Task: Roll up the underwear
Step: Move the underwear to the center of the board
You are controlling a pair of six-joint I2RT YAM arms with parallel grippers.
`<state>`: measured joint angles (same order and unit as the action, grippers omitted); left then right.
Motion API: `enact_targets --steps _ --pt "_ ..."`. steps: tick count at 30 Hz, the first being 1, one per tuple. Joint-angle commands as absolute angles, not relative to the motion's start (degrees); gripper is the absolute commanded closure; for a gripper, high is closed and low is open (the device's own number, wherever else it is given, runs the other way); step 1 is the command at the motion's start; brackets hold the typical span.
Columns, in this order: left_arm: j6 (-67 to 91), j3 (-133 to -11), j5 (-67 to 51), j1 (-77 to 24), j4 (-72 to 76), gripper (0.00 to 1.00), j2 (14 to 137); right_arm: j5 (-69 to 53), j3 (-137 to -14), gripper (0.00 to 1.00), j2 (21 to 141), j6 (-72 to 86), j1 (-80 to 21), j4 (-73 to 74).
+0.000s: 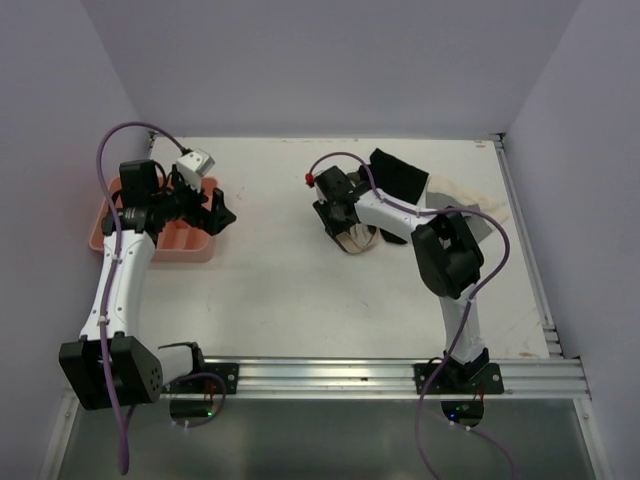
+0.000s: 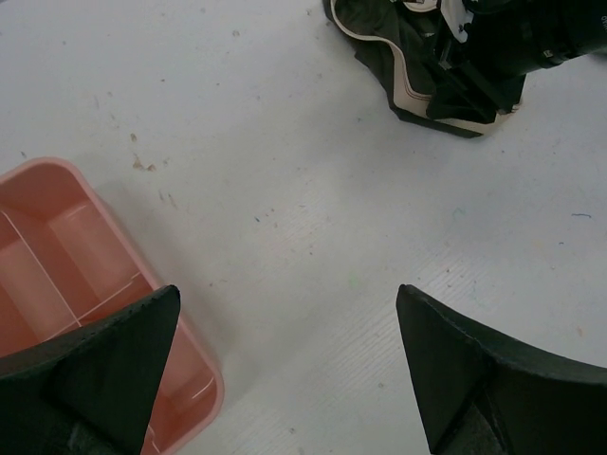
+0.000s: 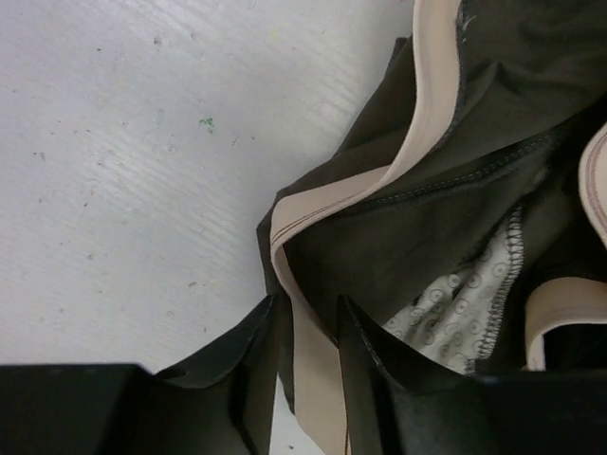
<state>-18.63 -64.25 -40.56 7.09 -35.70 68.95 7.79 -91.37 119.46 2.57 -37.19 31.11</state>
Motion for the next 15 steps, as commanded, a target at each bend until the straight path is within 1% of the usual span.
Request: enact_targets --steps 1,2,3,4,5,9,10,11,13,14,15 --pt "-20.6 -66.5 -42.7 7.2 -35.4 0.00 69.3 4.1 -90.1 0.67 119.4 2.1 -37.8 26.6" --pt "-20.9 -66.6 -42.7 7.1 -35.6 0.00 69.3 3.1 -88.1 0.82 118.4 2.5 -38.5 25.6" --pt "-21.1 -66.6 -42.7 7.1 -35.8 0.00 69.3 2.4 -87.3 0.90 117.8 3.1 -39.1 24.4" --pt "-21.7 -66.4 -42.6 7.1 -35.7 0.00 69.2 1.2 -86.6 0.98 117.2 3.3 -39.7 23.8" --pt "-22.1 -66.3 -42.7 7.1 -35.8 0.00 69.3 0.7 -85.4 1.00 116.5 3.9 -41.4 23.6" --pt "-24.3 -65.2 -44.2 7.1 -36.0 0.04 69.5 -1.3 -82.7 1.00 112.2 8.7 -47.6 19.4" --pt "-25.2 -65.0 -45.0 7.1 -36.1 0.07 69.9 -1.6 -82.5 1.00 111.9 9.7 -49.0 18.6" --pt "-25.8 -64.5 -45.3 7.1 -36.3 0.08 70.0 -1.5 -82.7 1.00 111.7 10.8 -51.8 17.9" --pt "-28.1 -63.6 -46.2 7.1 -36.1 0.14 70.2 -2.1 -83.7 1.00 111.2 13.9 -54.2 16.4" --pt "-29.3 -62.7 -46.4 7.1 -36.3 0.15 70.2 -2.5 -84.3 1.00 111.0 14.7 -56.0 16.0" --pt "-31.6 -62.1 -46.7 7.1 -36.4 0.15 70.1 -2.5 -84.9 0.93 110.7 16.2 -56.3 16.6"
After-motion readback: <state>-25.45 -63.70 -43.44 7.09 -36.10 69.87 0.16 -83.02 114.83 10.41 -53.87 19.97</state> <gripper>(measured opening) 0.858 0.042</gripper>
